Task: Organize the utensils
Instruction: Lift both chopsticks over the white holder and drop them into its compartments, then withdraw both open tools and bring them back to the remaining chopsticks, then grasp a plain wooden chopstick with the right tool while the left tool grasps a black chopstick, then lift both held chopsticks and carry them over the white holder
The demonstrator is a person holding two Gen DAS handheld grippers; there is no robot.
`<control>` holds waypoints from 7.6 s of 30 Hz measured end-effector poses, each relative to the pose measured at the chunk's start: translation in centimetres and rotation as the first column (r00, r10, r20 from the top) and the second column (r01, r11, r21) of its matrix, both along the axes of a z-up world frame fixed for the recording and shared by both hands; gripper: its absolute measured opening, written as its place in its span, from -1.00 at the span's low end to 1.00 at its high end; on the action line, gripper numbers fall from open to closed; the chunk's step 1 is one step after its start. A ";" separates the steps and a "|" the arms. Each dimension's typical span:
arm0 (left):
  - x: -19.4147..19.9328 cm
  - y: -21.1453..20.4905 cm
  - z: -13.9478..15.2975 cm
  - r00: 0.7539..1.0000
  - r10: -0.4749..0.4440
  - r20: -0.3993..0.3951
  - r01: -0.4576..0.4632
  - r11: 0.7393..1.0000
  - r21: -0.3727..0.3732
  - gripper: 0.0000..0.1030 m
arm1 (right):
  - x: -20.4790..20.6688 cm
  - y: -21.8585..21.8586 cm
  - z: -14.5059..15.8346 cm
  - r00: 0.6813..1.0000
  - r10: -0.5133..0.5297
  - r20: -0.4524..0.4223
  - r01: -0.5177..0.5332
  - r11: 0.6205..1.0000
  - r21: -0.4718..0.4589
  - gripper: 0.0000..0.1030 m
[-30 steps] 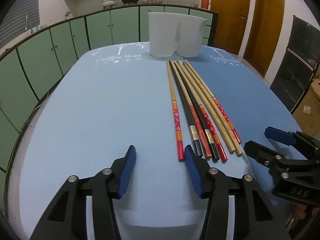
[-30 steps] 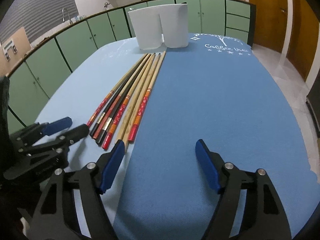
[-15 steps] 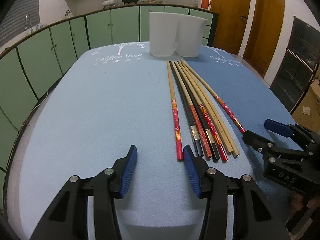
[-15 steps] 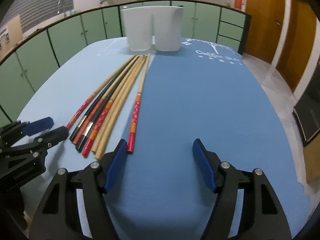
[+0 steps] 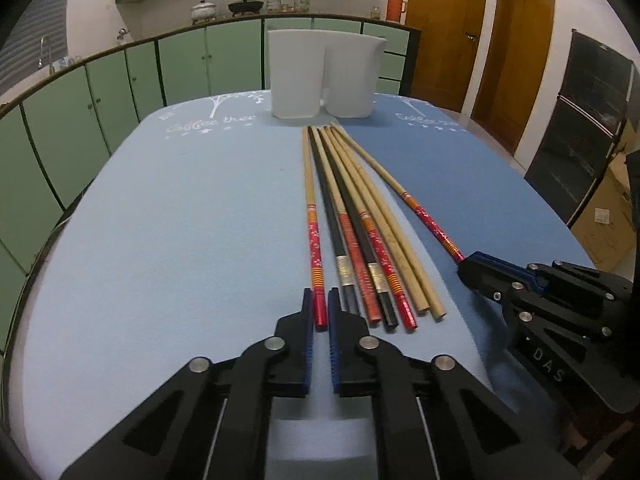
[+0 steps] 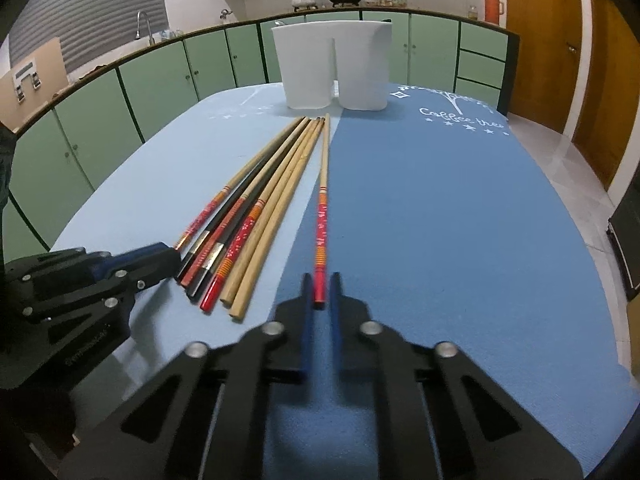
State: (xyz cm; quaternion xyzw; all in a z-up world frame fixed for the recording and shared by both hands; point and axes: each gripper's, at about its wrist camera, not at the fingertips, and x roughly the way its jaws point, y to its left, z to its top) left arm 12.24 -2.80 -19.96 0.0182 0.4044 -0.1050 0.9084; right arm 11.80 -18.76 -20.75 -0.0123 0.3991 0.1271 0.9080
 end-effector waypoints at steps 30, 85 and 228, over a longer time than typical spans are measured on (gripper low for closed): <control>2.7 0.3 17.0 0.939 0.004 0.344 0.008 0.999 -0.036 -0.89 | 3.7 -3.7 17.5 0.977 0.023 0.213 -0.050 0.991 0.124 -0.91; 24.0 -1.0 21.5 0.890 0.047 0.454 0.001 0.995 -0.104 -0.57 | 24.6 -3.9 23.1 0.961 0.024 0.277 -0.063 0.989 0.133 -0.79; 1.4 1.0 15.6 0.952 -0.002 0.308 0.013 0.999 -0.035 -0.88 | 1.0 -4.5 15.6 0.983 0.017 0.184 -0.050 0.983 0.176 -0.88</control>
